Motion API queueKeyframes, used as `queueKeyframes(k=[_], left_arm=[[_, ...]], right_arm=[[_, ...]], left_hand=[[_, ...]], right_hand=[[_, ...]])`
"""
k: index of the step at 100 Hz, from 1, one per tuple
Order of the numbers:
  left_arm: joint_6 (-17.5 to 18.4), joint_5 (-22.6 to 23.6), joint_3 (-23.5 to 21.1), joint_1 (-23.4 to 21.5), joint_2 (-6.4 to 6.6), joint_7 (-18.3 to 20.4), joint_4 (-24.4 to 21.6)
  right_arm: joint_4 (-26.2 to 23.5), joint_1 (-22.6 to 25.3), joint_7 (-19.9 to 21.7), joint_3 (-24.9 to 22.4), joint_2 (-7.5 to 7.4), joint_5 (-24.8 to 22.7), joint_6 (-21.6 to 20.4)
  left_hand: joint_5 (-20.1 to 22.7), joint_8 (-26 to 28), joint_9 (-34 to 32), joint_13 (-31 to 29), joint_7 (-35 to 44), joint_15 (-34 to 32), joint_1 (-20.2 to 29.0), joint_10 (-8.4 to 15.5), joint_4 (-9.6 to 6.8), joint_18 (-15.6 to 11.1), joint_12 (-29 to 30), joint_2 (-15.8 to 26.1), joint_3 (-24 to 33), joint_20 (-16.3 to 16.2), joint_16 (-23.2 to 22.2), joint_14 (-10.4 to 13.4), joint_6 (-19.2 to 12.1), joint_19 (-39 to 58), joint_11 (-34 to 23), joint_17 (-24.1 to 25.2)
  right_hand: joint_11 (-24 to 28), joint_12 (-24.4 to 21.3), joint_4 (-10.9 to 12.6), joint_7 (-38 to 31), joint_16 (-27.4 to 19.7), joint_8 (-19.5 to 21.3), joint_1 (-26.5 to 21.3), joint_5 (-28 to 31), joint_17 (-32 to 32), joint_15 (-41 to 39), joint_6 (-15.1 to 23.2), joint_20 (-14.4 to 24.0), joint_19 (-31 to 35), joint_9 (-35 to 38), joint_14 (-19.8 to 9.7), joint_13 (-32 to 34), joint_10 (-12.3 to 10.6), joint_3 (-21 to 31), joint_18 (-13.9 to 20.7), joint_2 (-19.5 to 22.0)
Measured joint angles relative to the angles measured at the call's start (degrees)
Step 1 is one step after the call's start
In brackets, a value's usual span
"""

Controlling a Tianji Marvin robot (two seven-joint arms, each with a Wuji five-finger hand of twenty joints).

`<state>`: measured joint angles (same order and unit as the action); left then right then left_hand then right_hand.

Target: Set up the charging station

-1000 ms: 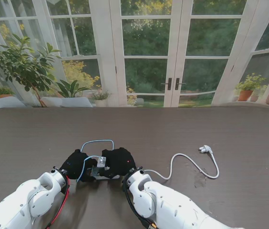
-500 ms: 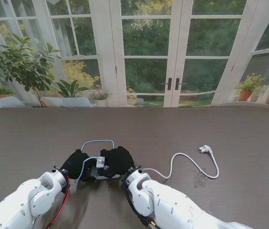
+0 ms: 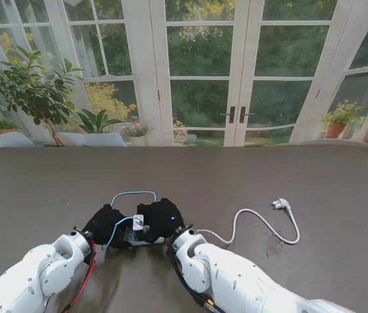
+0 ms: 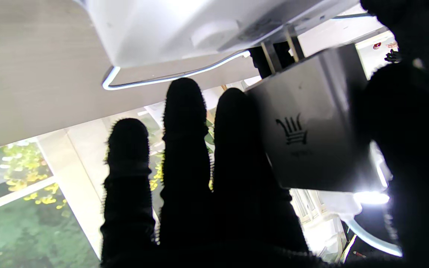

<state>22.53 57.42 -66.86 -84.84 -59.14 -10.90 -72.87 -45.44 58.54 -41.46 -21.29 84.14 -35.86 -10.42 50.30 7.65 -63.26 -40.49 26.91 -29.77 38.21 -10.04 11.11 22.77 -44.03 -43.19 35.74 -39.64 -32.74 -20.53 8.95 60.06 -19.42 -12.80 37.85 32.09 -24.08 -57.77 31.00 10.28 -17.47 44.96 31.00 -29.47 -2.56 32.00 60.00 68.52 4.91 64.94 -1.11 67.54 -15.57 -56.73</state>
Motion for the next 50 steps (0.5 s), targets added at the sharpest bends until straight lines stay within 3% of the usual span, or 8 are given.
queueKeyframes(k=[50], left_arm=[[0.19, 0.04, -0.34, -0.24, -0.01, 0.27, -0.22]], right_arm=[[-0.33, -0.32, 2.48, -0.17, -1.04, 0.14, -0.02]], left_hand=[[0.00, -0.58, 0.00, 0.00, 0.40, -0.06, 0.57, 0.00, 0.00, 0.00, 1.31, 0.17, -1.50, 0.03, -0.06, 0.00, 0.02, 0.01, -0.01, -0.01]], right_hand=[[-0.02, -0.01, -0.02, 0.25, 0.00, -0.02, 0.00, 0.01, 0.00, -1.14, 0.03, -0.09, 0.56, 0.00, -0.06, 0.00, -0.01, 0.34, 0.61, 0.00]])
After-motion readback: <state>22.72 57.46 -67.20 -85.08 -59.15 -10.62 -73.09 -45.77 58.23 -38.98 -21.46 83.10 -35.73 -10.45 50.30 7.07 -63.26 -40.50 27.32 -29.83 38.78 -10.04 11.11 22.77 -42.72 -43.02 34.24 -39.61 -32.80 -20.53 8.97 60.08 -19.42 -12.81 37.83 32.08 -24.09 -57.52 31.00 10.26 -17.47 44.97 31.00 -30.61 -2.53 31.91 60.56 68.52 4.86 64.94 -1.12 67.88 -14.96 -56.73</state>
